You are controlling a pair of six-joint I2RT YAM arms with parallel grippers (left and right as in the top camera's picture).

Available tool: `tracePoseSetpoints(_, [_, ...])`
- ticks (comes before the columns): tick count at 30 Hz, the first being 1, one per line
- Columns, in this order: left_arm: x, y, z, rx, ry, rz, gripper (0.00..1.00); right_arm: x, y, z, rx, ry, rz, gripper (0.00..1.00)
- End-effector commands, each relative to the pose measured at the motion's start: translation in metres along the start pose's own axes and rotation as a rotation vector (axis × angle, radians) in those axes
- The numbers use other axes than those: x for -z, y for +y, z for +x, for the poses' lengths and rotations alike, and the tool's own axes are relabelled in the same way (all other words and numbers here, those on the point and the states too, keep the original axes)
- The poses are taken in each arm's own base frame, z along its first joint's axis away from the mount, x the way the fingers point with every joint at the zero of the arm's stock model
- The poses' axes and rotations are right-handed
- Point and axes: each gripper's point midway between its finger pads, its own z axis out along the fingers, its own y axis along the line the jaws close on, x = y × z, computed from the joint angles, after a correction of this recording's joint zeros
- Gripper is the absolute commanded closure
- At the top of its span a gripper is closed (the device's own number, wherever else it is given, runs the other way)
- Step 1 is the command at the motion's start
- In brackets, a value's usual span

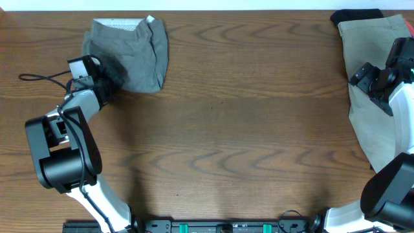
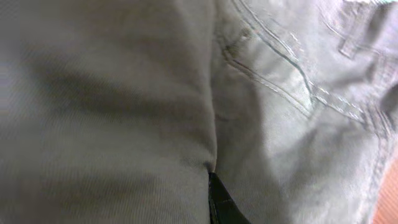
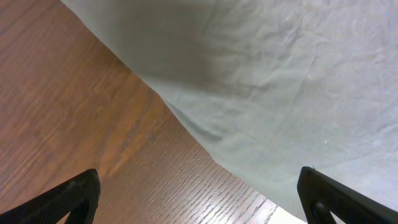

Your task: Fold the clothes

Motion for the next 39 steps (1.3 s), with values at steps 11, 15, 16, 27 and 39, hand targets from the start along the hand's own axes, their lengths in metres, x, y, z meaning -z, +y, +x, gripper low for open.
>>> tracePoseSetpoints(11, [-0.012, -0.009, -0.042, 0.044, -0.19, 0.031, 0.89, 0.006, -0.003, -0.005, 0.0, -0.021, 0.007, 0.01])
tracePoseSetpoints(15, [-0.03, -0.012, -0.034, 0.084, -0.189, 0.051, 0.89, 0.006, -0.003, -0.005, 0.0, -0.021, 0.007, 0.01])
tracePoseSetpoints(16, [-0.034, -0.011, -0.031, 0.097, -0.189, 0.048, 0.89, 0.006, -0.003, -0.005, 0.0, -0.021, 0.007, 0.01])
tracePoseSetpoints(27, [-0.069, 0.0, -0.015, 0.214, -0.201, 0.065, 0.89, 0.006, -0.003, -0.005, 0.0, -0.021, 0.007, 0.01])
tracePoseSetpoints(39, [-0.068, -0.022, -0.008, 0.191, -0.161, 0.14, 0.2, 0.006, -0.003, -0.005, 0.0, -0.021, 0.007, 0.01])
